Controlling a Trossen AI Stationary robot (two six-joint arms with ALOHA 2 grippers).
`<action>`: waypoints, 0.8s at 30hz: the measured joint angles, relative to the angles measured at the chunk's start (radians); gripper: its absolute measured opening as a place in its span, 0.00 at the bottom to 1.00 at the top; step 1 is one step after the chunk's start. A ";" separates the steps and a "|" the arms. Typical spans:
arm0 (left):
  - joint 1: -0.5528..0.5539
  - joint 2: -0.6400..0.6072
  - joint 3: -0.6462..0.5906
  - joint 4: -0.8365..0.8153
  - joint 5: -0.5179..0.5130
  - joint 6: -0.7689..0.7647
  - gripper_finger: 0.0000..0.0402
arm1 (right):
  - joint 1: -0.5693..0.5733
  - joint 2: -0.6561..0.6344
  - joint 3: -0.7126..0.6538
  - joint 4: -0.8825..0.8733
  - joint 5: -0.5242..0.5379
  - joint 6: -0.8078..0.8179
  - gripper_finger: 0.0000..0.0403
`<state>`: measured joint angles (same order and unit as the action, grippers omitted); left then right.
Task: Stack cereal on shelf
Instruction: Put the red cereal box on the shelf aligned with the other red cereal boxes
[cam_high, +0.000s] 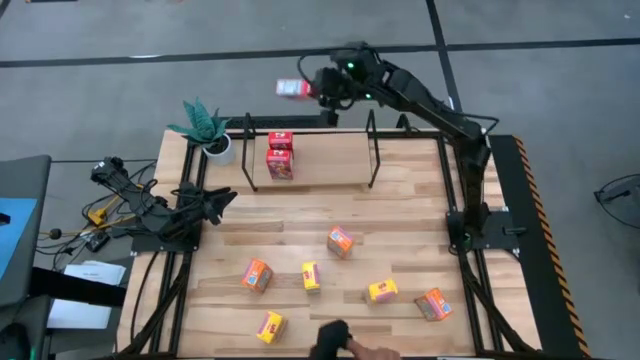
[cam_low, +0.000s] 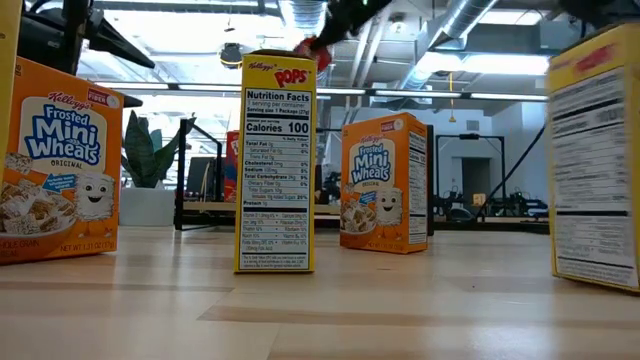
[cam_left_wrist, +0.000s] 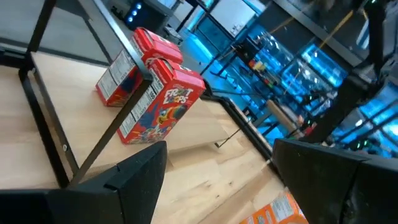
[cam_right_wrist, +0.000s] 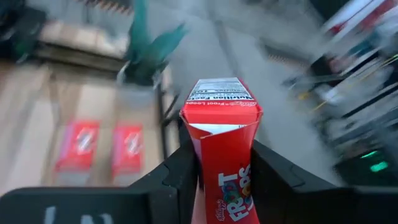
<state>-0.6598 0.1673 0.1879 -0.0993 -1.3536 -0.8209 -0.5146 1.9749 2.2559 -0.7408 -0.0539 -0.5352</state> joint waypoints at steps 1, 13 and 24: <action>0.000 0.000 0.000 0.000 -0.011 -0.007 0.71 | -0.006 0.017 0.000 -0.002 -0.002 -0.007 0.36; 0.000 0.000 0.000 -0.001 -0.135 -0.057 0.71 | -0.056 0.193 0.099 -0.185 0.000 -0.015 0.37; 0.000 0.000 0.000 -0.001 -0.174 -0.064 0.71 | -0.075 0.192 0.096 -0.412 -0.031 0.041 0.37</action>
<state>-0.6594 0.1673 0.1879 -0.1000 -1.5273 -0.8845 -0.5896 2.1670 2.3520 -1.1527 -0.0846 -0.4941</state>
